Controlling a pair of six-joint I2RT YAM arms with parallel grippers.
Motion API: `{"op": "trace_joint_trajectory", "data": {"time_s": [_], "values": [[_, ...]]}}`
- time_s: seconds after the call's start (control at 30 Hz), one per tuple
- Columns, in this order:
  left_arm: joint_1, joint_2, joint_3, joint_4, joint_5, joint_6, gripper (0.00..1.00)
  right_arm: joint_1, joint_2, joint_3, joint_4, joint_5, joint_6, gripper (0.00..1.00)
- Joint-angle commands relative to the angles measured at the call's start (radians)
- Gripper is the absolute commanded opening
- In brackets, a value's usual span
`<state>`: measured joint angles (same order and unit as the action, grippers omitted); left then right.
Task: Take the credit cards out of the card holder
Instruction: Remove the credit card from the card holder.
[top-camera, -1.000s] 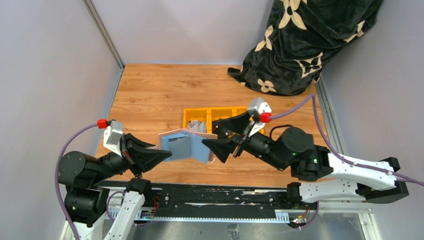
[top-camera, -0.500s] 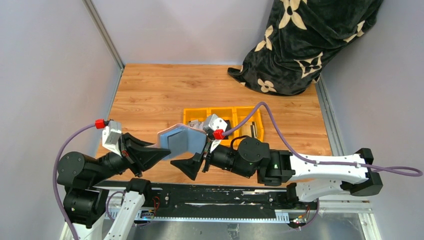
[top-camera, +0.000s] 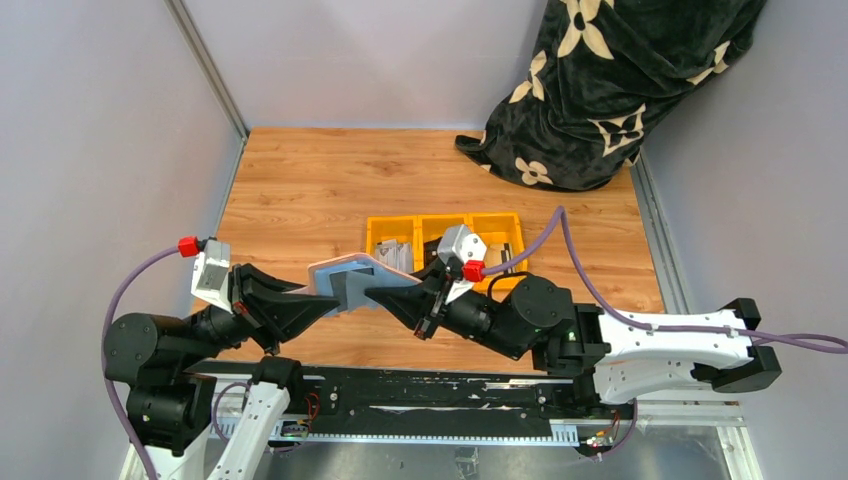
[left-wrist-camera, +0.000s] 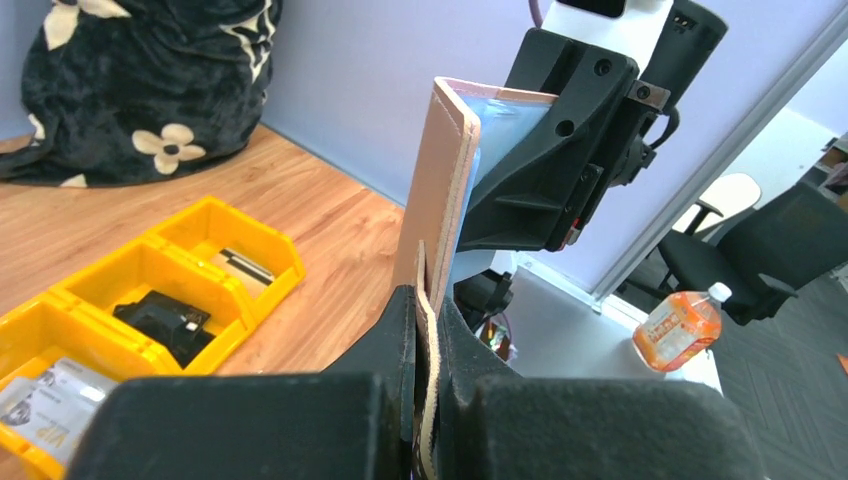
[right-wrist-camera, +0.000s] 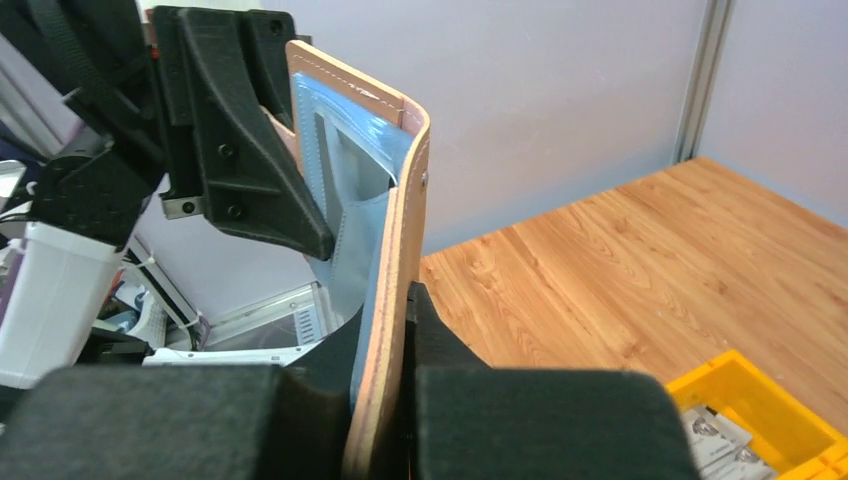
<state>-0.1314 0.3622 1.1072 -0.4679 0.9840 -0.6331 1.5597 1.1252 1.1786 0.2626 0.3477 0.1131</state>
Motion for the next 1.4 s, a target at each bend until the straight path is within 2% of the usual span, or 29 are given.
{"op": "trace_joint_trajectory", "data": {"time_s": [0.0,0.17,0.23,0.27,0.3,0.37,0.4,0.63,0.83,1.0,1.17,1.3,1.37], "values": [[-0.004,-0.008,0.016,0.072,0.111,-0.093,0.0,0.007,-0.027,-0.034,0.062,0.008,-0.016,0.04],[-0.004,-0.009,0.025,0.064,0.081,-0.085,0.0,0.001,-0.08,-0.091,0.115,-0.133,0.001,0.01],[-0.004,-0.006,0.037,0.033,0.048,-0.056,0.0,-0.013,-0.107,-0.132,0.176,-0.23,0.032,0.04],[-0.004,-0.003,0.044,0.012,0.028,-0.035,0.0,-0.021,-0.121,-0.152,0.202,-0.271,0.048,0.13],[-0.004,0.0,0.053,-0.019,0.003,-0.008,0.0,-0.028,-0.133,-0.171,0.217,-0.297,0.061,0.29],[-0.004,0.008,0.074,-0.077,-0.05,0.044,0.0,-0.032,-0.16,-0.204,0.229,-0.296,0.076,0.68],[-0.004,0.01,0.081,-0.096,-0.074,0.066,0.0,-0.032,-0.171,-0.218,0.233,-0.277,0.077,0.77],[-0.004,-0.001,0.087,-0.147,-0.195,0.134,0.0,-0.032,-0.174,-0.242,0.232,-0.105,0.071,0.81],[-0.004,-0.006,0.092,-0.205,-0.212,0.204,0.0,-0.022,-0.136,-0.19,0.194,-0.052,0.052,0.82],[-0.004,-0.025,0.077,-0.224,-0.288,0.242,0.0,0.017,-0.082,-0.152,0.2,0.026,-0.003,0.82],[-0.004,-0.022,0.069,-0.225,-0.241,0.23,0.0,0.071,0.028,-0.081,0.203,0.206,-0.144,0.82],[-0.004,-0.025,0.074,-0.21,-0.186,0.221,0.0,0.081,0.059,-0.059,0.205,0.285,-0.213,0.82],[-0.004,-0.025,0.073,-0.196,-0.138,0.208,0.0,0.08,0.029,-0.089,0.226,0.289,-0.203,0.77]]}}
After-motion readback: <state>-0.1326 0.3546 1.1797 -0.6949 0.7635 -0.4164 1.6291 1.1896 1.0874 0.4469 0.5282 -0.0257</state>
